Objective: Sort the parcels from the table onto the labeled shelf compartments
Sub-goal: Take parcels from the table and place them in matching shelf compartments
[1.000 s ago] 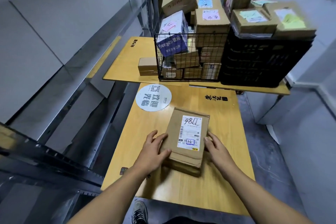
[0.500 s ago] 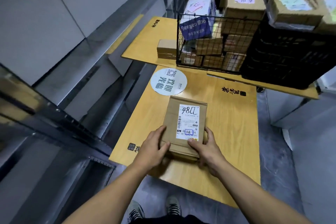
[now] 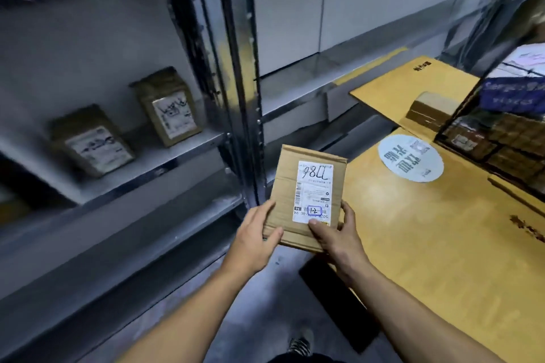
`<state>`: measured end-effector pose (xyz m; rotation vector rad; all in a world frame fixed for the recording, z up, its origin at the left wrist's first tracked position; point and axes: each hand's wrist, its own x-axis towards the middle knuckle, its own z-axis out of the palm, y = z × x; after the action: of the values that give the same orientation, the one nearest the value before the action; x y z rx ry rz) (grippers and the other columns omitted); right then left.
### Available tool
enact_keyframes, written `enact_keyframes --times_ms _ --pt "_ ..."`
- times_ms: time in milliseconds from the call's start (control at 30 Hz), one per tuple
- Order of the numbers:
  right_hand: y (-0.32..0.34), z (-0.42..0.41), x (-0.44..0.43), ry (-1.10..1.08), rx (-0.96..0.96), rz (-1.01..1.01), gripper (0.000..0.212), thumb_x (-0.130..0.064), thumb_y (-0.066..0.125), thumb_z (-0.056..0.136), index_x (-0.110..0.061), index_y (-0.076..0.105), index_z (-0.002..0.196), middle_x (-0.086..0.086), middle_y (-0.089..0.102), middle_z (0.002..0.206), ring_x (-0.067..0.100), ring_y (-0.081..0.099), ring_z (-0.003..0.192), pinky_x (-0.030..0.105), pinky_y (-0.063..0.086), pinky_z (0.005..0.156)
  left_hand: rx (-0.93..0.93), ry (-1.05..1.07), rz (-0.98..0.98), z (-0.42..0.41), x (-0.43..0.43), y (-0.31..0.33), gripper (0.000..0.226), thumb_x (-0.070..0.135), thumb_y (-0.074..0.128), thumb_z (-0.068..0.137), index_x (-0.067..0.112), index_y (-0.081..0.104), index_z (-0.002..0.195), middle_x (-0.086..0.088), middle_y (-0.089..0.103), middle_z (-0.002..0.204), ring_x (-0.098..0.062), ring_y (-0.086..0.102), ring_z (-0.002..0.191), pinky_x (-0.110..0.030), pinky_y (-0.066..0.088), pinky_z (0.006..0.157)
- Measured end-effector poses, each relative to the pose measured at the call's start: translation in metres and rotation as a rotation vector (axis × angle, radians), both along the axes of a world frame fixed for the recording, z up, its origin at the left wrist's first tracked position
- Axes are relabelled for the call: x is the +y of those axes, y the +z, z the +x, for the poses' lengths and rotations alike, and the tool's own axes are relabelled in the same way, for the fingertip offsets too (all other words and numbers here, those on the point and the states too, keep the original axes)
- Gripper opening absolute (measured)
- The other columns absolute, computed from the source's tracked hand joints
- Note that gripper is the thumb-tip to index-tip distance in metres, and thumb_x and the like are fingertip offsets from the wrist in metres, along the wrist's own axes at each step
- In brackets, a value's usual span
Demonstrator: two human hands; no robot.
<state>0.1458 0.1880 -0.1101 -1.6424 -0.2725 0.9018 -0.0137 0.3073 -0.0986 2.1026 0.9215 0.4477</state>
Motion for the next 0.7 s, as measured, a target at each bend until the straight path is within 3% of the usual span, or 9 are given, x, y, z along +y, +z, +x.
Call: enact_keyframes --times_ms 100,200,267,333,400,467,600,633,700 --pt "0.006 -0.045 0.021 0.120 -0.048 0.026 0.072 -0.025 0.080 0.084 -0.054 0.032 0.129 -0.009 0.072 0.109 0.010 0.073 0.081 0.027 0.057 0.056 -0.016 0.128 0.021 -0.059 -0.001 0.008 0.059 0.027 0.066 0.090 0.027 0.042 0.144 0.008 0.047 0.137 0.008 0.039 0.112 0.004 0.021 0.091" --pt "0.010 -0.101 0.040 0.244 -0.022 0.067 0.064 -0.019 0.079 0.085 -0.061 0.041 0.114 -0.009 0.070 0.116 0.026 0.072 0.093 0.032 0.051 0.052 -0.036 0.258 0.034 -0.126 -0.008 0.014 0.058 0.026 0.066 0.090 0.028 0.042 0.143 0.007 0.048 0.136 -0.001 0.046 0.116 -0.004 0.028 0.094" --pt "0.017 -0.139 0.049 0.306 -0.024 0.123 0.066 -0.016 0.079 0.085 -0.055 0.041 0.123 -0.007 0.067 0.123 0.026 0.070 0.097 0.029 0.049 0.051 -0.048 0.336 0.051 -0.169 -0.014 0.019 0.058 0.026 0.066 0.090 0.029 0.043 0.142 0.007 0.049 0.135 -0.007 0.049 0.118 -0.012 0.032 0.095" --pt "0.024 -0.181 0.056 0.370 -0.036 0.167 0.071 -0.016 0.080 0.082 -0.045 0.040 0.133 -0.007 0.066 0.125 0.028 0.068 0.105 0.031 0.051 0.059 -0.048 0.399 0.071 -0.215 -0.024 0.026 0.058 0.024 0.066 0.090 0.027 0.042 0.143 0.007 0.048 0.134 -0.006 0.049 0.117 -0.011 0.031 0.094" --pt "0.029 -0.217 0.060 0.424 -0.048 0.202 0.075 -0.021 0.082 0.076 -0.042 0.041 0.135 -0.010 0.066 0.123 0.025 0.066 0.113 0.046 0.058 0.080 -0.037 0.442 0.086 -0.254 -0.033 0.032 0.058 0.022 0.066 0.090 0.024 0.043 0.143 0.007 0.046 0.136 -0.006 0.048 0.118 -0.009 0.029 0.095" --pt "0.034 -0.261 0.065 0.494 -0.064 0.236 0.075 -0.021 0.082 0.076 -0.043 0.042 0.135 -0.007 0.066 0.125 0.021 0.066 0.113 0.054 0.054 0.095 -0.041 0.503 0.114 -0.301 -0.043 0.041 0.058 0.021 0.067 0.090 0.023 0.043 0.143 0.006 0.046 0.136 -0.005 0.048 0.119 -0.006 0.028 0.097" --pt "0.043 -0.356 0.073 0.670 -0.010 0.340 0.065 -0.020 0.081 0.082 -0.059 0.046 0.121 -0.003 0.065 0.127 0.012 0.070 0.102 0.031 0.060 0.072 -0.056 0.644 0.167 -0.400 -0.072 0.060 0.057 0.028 0.065 0.091 0.029 0.041 0.143 0.013 0.044 0.134 0.001 0.048 0.115 -0.014 0.036 0.099" --pt "0.047 -0.379 0.074 0.710 -0.005 0.359 0.066 -0.019 0.080 0.083 -0.056 0.045 0.124 -0.003 0.064 0.129 0.010 0.070 0.104 0.029 0.060 0.073 -0.060 0.678 0.184 -0.424 -0.080 0.066 0.056 0.029 0.065 0.091 0.030 0.042 0.142 0.014 0.044 0.133 0.002 0.049 0.114 -0.015 0.038 0.099" --pt "0.059 -0.421 0.081 0.781 -0.027 0.395 0.069 -0.020 0.079 0.085 -0.047 0.039 0.135 -0.002 0.063 0.132 0.013 0.067 0.111 0.039 0.059 0.087 -0.045 0.751 0.227 -0.471 -0.092 0.079 0.054 0.032 0.064 0.091 0.033 0.043 0.141 0.017 0.044 0.131 0.005 0.048 0.114 -0.009 0.036 0.096"
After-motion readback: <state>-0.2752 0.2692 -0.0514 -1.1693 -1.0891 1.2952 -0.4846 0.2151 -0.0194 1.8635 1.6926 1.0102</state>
